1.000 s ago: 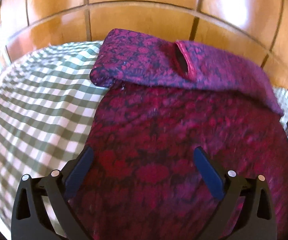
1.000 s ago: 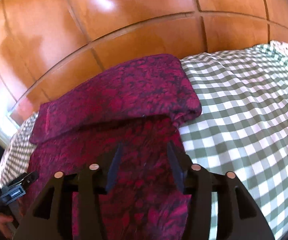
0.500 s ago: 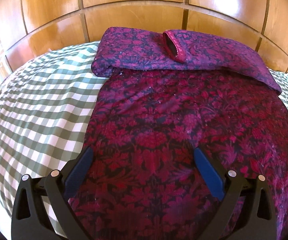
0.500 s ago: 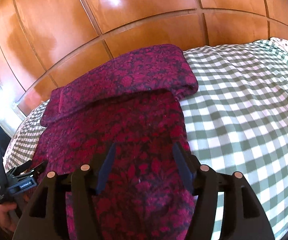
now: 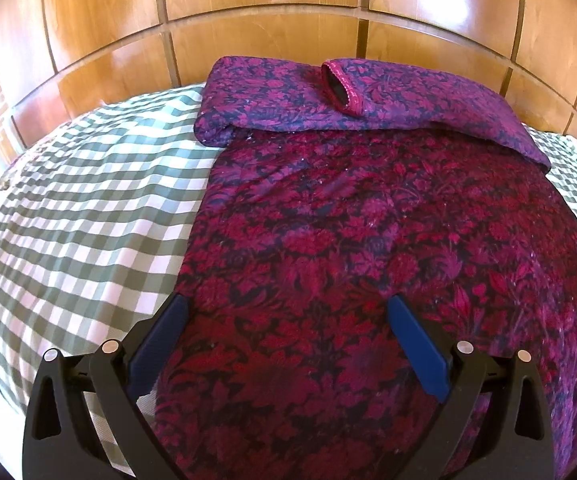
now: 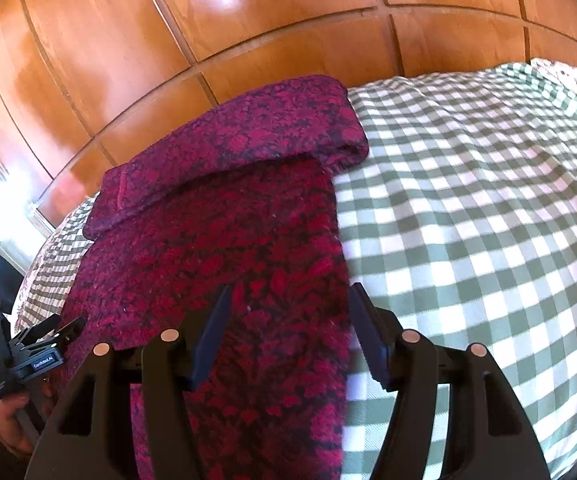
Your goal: Fold small clothes
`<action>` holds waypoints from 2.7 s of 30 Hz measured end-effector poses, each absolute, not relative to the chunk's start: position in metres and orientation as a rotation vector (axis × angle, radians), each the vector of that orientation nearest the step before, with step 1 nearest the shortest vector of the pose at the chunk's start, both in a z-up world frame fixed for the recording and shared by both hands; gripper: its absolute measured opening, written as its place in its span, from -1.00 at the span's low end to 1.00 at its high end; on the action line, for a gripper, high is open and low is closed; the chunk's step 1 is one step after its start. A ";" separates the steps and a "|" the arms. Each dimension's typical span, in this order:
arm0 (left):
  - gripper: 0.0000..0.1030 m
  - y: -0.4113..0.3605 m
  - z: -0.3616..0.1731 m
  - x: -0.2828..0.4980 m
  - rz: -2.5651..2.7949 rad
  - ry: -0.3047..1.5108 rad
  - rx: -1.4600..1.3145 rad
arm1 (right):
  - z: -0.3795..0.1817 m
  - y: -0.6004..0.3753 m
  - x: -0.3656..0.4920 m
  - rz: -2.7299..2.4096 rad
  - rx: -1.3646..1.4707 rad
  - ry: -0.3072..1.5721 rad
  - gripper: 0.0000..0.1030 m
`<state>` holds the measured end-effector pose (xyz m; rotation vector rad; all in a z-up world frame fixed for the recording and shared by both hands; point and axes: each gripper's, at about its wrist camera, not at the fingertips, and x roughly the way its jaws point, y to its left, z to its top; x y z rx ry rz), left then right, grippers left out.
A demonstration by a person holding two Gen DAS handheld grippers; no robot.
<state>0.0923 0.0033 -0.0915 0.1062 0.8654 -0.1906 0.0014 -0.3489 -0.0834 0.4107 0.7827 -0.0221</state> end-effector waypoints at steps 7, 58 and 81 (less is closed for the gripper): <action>0.91 0.030 -0.090 0.085 -0.208 0.887 0.010 | -0.088 -0.357 -0.012 0.041 0.441 0.797 0.17; -0.71 0.123 -0.072 -0.005 -0.695 0.855 -0.469 | -0.088 -0.376 -0.077 0.642 0.827 0.714 -0.70; -0.69 0.159 0.014 -0.005 -0.938 0.584 -0.795 | -0.021 -0.383 -0.101 1.036 0.949 0.396 -0.69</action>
